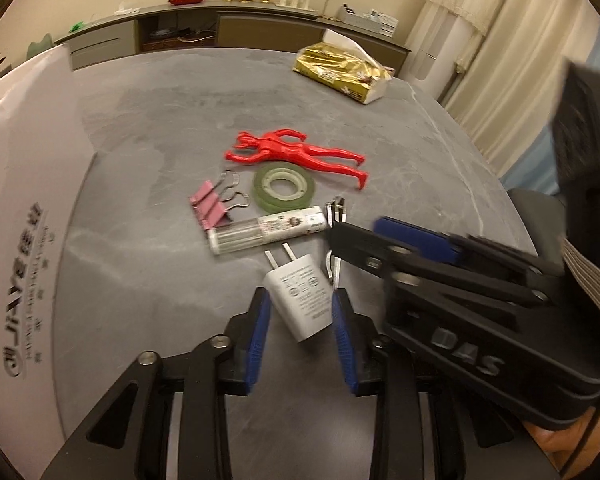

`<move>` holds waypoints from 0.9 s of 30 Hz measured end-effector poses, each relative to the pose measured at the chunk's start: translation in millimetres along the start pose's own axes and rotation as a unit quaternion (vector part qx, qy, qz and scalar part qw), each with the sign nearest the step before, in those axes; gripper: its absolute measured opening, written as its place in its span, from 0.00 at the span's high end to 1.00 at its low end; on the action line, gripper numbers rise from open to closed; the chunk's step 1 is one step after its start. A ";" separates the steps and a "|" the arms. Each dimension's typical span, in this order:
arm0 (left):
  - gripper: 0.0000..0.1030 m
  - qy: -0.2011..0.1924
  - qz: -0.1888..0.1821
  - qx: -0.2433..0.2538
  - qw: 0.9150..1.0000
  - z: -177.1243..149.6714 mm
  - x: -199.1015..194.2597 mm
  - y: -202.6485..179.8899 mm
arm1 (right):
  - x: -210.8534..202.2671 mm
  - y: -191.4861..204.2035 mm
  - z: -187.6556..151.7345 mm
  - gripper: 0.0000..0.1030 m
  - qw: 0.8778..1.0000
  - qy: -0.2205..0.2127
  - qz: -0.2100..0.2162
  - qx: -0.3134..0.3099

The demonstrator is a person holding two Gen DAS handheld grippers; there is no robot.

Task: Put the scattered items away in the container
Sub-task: 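Grasp the white charger plug with the left tool while the right tool grasps the nail clipper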

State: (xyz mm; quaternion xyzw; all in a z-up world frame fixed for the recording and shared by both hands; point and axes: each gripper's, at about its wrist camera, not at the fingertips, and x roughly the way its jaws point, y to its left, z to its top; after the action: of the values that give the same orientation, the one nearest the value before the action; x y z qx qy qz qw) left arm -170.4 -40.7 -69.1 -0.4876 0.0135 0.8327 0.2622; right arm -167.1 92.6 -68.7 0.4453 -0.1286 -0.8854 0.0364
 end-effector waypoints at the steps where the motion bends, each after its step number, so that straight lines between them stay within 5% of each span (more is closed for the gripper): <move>1: 0.62 -0.005 -0.002 0.003 1.000 0.3 1.5 -1.6 | 5.5 -0.9 0.8 0.67 1.000 0.006 -0.001 -0.004; 8: 0.61 -0.017 0.022 -0.003 1.000 -2.7 12.7 12.2 | 12.6 -13.5 -1.5 0.85 0.999 0.012 -0.025 -0.033; 17: 0.65 -0.033 0.023 0.013 0.999 -5.1 11.5 13.1 | 16.3 -9.0 2.5 0.81 0.996 -0.001 -0.046 -0.077; 20: 0.69 -0.037 0.031 0.027 0.998 -7.3 10.4 11.4 | 19.9 -2.8 2.2 0.89 0.992 -0.009 -0.054 -0.109; 27: 0.70 -0.058 0.012 0.011 0.998 -5.3 -4.8 15.4 | 4.5 -8.2 -4.4 0.90 0.997 -0.026 -0.028 -0.073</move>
State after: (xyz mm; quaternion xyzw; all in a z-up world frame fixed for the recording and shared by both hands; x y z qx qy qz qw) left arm -171.2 -57.5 -71.5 -0.4352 0.0135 0.8624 0.2582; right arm -165.8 98.8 -76.9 0.4217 -0.0521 -0.9043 0.0407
